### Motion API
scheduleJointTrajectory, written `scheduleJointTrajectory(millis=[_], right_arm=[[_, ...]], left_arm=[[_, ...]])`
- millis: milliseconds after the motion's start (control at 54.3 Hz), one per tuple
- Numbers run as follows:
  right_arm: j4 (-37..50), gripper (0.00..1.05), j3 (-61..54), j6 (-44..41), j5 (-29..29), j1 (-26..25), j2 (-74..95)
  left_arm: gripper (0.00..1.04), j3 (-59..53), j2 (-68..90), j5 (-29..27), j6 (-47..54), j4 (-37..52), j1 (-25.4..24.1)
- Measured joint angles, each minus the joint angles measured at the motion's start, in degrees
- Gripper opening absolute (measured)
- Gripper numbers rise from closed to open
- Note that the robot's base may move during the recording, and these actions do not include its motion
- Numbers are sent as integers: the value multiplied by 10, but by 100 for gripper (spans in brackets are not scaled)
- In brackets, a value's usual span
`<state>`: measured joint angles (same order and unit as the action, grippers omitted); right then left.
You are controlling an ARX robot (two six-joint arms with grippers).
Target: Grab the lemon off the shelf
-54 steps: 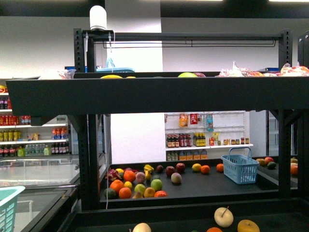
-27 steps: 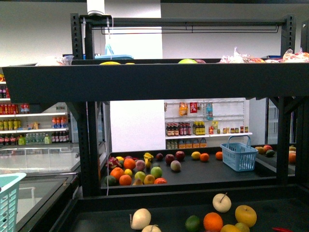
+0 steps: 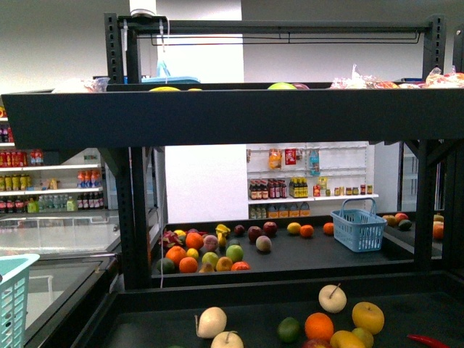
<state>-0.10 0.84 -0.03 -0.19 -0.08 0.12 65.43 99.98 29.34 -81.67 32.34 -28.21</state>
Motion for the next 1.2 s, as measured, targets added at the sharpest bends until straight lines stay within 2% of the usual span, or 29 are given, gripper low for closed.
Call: scheduleJointTrajectory(millis=[313, 810, 1013, 1197], right_arm=[[0, 97, 0, 0, 0, 0, 0], [0, 97, 0, 0, 0, 0, 0], [0, 97, 0, 0, 0, 0, 0], [0, 97, 0, 0, 0, 0, 0]], left_arm=[[97, 68, 41, -12, 3, -45, 17], [97, 21, 10, -4, 60, -136, -4], [97, 17, 9, -8, 40, -74, -9], [97, 35, 24, -23, 23, -71, 5]])
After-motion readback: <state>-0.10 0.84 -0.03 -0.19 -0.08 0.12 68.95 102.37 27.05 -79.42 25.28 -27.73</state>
